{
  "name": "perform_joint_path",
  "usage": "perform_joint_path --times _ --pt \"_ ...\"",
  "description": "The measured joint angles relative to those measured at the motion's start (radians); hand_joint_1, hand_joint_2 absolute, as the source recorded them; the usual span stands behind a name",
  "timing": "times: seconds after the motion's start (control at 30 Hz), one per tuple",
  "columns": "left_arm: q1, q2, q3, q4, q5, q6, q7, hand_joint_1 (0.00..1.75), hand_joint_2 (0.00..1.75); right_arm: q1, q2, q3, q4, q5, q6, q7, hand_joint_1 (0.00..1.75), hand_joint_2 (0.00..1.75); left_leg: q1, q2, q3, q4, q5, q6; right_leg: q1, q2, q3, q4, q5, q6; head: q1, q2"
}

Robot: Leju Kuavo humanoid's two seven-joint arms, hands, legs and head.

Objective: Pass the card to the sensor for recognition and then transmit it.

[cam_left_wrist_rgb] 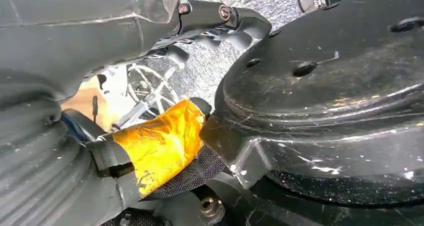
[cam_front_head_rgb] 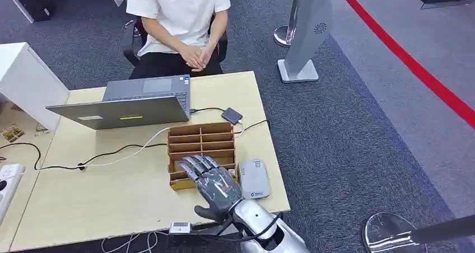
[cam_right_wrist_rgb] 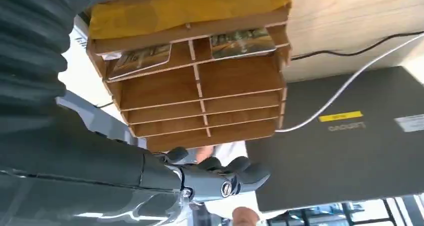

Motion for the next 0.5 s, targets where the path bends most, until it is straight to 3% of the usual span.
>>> perform_joint_path --times 0.5 --pt "0.0 0.0 0.0 0.0 0.017 0.0 0.003 0.0 1.75 -0.007 0.02 -0.102 0.04 0.037 -0.018 0.003 0.0 1.75 0.0 0.0 0.0 0.0 0.0 0.0 0.0 0.0 0.0 0.0 0.0 0.0 0.0 0.0"
